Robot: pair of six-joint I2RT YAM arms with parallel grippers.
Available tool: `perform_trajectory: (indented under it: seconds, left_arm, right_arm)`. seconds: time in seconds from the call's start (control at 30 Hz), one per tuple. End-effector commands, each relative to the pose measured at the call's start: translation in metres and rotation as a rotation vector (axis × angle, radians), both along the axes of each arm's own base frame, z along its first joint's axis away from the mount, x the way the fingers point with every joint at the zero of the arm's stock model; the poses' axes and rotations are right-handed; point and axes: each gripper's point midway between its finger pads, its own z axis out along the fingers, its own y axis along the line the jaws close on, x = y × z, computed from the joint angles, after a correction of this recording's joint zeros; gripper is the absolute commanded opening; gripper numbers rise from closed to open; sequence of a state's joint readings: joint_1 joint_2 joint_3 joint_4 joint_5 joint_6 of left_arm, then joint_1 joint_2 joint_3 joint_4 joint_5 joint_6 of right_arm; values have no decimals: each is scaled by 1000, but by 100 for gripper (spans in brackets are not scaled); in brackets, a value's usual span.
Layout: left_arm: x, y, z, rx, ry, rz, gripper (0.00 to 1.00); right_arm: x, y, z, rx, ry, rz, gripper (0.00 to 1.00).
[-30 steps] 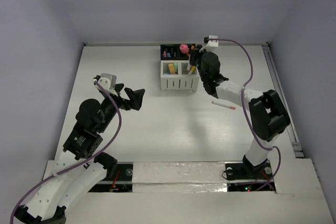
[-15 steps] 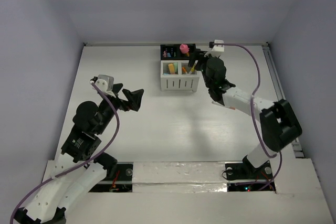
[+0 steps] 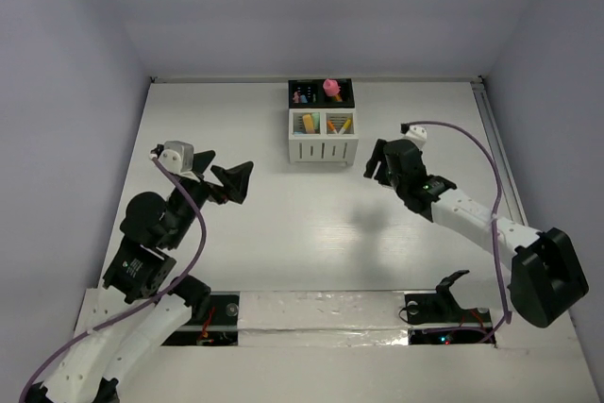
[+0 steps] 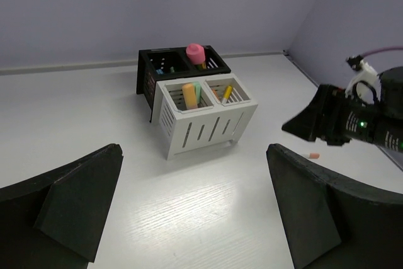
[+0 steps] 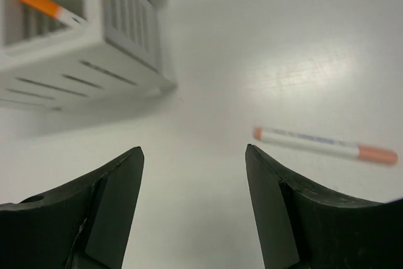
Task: Sort the stationery into containers
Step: Pick up the pen from the center of the board.
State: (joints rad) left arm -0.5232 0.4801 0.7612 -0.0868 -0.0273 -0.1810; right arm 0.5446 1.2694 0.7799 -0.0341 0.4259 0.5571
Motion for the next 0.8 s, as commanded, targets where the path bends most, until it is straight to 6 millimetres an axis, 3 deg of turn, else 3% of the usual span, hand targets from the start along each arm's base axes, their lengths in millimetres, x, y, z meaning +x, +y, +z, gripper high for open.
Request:
perform_trajectory:
  seconds: [0.0,0.17,0.3,0.37,0.43,0.6,0.77]
  left_arm:
    - [-2,6,16,-34,-55,23,99]
    - [-8,3,20,-45,-67,-9,99]
    - [-11,3,23,-56,-75,-18,99]
    - [-15,-1,26,-58,-83,-48,99]
    - [-18,0,29,-65,-96,-50,99]
    - [-23,1,32,-74,-109,-60,99]
    - [-26,0,34,-78,-117,-67,99]
  right_arm:
    - [-35,-26,-28,17,184,-101,72]
    - [-50,-49,-61,110,336,-166,72]
    - [-47,-68,-75,188,386,-230,71]
    - [-44,-75,-82,221,396,-258,79]
    - [-42,-81,-92,274,434,-270,80]
    - [-31,-85,-95,278,435,-283,81]
    - [-18,-100,-98,225,425,-335,81]
